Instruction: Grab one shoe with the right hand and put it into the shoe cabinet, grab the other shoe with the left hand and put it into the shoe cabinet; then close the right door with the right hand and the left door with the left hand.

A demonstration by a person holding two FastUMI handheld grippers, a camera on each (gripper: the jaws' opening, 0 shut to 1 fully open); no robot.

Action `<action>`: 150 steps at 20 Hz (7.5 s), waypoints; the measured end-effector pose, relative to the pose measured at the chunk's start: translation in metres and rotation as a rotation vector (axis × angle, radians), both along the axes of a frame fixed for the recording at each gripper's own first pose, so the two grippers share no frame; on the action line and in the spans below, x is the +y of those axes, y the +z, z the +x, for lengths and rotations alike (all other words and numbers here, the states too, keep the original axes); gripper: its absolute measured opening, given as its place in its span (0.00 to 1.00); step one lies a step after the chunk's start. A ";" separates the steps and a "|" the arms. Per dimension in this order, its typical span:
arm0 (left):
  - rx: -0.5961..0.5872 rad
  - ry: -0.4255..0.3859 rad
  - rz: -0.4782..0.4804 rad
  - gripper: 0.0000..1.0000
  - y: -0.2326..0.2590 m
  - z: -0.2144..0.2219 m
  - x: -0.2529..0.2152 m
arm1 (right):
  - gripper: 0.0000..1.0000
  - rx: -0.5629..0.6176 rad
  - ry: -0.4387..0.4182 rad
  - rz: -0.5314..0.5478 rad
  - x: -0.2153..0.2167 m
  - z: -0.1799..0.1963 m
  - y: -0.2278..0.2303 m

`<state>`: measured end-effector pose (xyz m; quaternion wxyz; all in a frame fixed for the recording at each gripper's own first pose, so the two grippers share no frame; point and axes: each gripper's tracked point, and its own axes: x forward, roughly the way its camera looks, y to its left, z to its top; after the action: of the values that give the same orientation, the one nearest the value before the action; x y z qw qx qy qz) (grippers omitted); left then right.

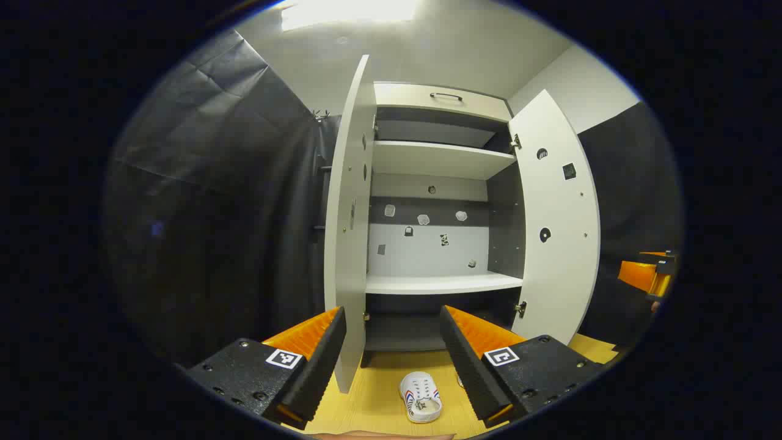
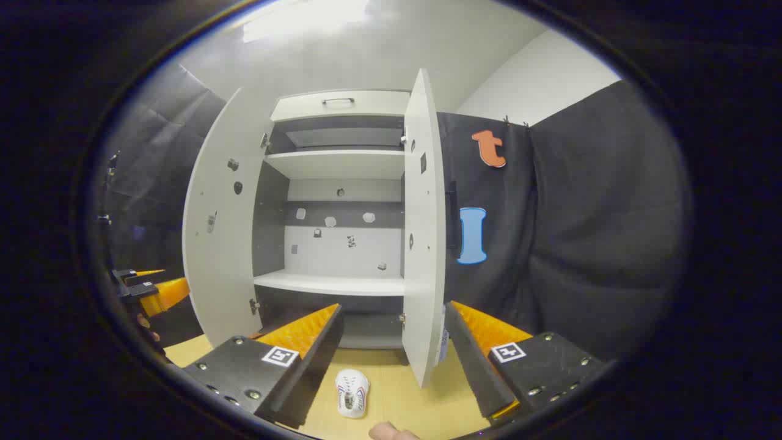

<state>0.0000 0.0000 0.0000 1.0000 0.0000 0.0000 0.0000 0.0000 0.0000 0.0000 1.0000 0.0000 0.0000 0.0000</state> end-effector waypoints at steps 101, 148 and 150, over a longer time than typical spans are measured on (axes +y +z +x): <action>0.123 -0.144 0.035 0.91 -0.057 0.126 -0.044 | 0.01 0.198 0.238 -0.053 0.124 0.293 -0.002; 0.575 -0.055 0.029 0.92 -0.345 0.103 -0.027 | 0.98 -0.166 0.147 0.172 0.059 0.103 -0.027; 0.649 -0.071 0.032 0.93 -0.364 0.098 -0.031 | 0.98 -0.159 0.115 0.194 0.043 0.101 -0.031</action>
<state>0.0978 -0.0309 -0.3637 0.9471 0.0155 0.3188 -0.0347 0.1007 0.0431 -0.0314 0.9905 0.0967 -0.0791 0.0574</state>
